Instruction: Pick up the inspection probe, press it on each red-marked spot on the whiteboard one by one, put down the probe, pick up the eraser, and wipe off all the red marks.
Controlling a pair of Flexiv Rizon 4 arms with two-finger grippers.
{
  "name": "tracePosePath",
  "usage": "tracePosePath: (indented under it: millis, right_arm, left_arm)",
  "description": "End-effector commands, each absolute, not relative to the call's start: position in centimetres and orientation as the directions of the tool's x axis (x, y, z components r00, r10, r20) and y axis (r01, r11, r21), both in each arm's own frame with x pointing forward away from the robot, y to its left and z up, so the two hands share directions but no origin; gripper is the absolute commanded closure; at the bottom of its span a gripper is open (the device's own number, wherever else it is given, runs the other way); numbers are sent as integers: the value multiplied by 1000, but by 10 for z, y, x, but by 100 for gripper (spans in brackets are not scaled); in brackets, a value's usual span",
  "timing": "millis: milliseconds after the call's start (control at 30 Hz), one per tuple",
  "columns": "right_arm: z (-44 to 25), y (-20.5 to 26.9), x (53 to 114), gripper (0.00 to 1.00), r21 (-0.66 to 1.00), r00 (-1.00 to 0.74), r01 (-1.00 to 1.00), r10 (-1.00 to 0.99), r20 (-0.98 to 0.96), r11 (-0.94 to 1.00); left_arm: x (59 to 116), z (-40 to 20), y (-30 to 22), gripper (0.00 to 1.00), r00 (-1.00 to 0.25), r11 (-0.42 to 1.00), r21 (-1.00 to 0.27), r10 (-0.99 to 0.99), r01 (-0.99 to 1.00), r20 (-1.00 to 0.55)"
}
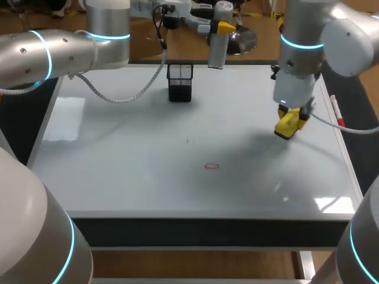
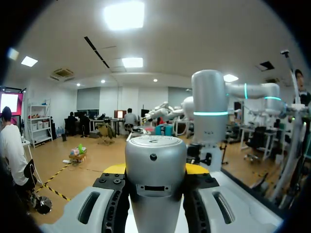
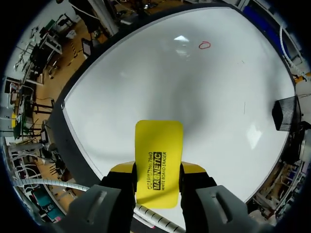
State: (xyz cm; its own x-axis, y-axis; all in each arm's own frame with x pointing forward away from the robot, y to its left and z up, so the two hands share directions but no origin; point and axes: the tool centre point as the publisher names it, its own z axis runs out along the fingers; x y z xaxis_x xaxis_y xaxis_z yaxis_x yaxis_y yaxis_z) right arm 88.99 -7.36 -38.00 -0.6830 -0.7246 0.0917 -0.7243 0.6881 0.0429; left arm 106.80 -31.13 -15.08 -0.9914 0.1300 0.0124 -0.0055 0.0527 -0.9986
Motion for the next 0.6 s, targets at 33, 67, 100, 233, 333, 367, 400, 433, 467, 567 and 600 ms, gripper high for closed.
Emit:
tracePosePath:
  millis: [33,67,100,233,333,367,400,433,467,567,600]
  right_arm:
    - [-378,-95,876,100,45,-698,-712,-714,60,700]
    - [-378,-97,875,100,45,-702,-708,-710,62,704]
    - [-378,-99,874,100,50,-708,-702,-704,54,711]
    - [-378,-102,872,100,55,-721,-690,-692,34,722]
    - [-378,-103,871,100,48,-734,-677,-678,23,734]
    - [-378,-103,871,100,48,-734,-677,-678,23,734]
    - [-378,-103,871,100,48,-734,-677,-678,23,734]
    - [-378,-103,871,100,48,-734,-677,-678,23,734]
    - [-378,-103,871,100,48,-734,-677,-678,23,734]
    - [-378,-103,871,100,48,-734,-677,-678,23,734]
    - [-378,-103,871,100,48,-734,-677,-678,23,734]
  left_arm:
    - [1068,-149,-311,100,-991,55,-998,131,-7,14]
    - [1068,-149,-311,100,-991,55,-998,131,-7,14]
    - [1068,-149,-311,100,-991,55,-998,131,-7,14]
    - [1068,-149,-311,100,-991,55,-998,131,-7,14]
    - [1068,-149,-311,100,-991,55,-998,131,-7,14]
    - [1068,-149,-311,100,-991,55,-998,131,-7,14]
    - [1068,-149,-311,100,-991,55,-998,131,-7,14]
    - [1068,-149,-311,100,-991,55,-998,131,-7,14]
    - [1068,-149,-311,100,-991,55,-998,131,-7,14]
    - [1068,-149,-311,100,-991,55,-998,131,-7,14]
    - [1068,-149,-311,100,-991,55,-998,131,-7,14]
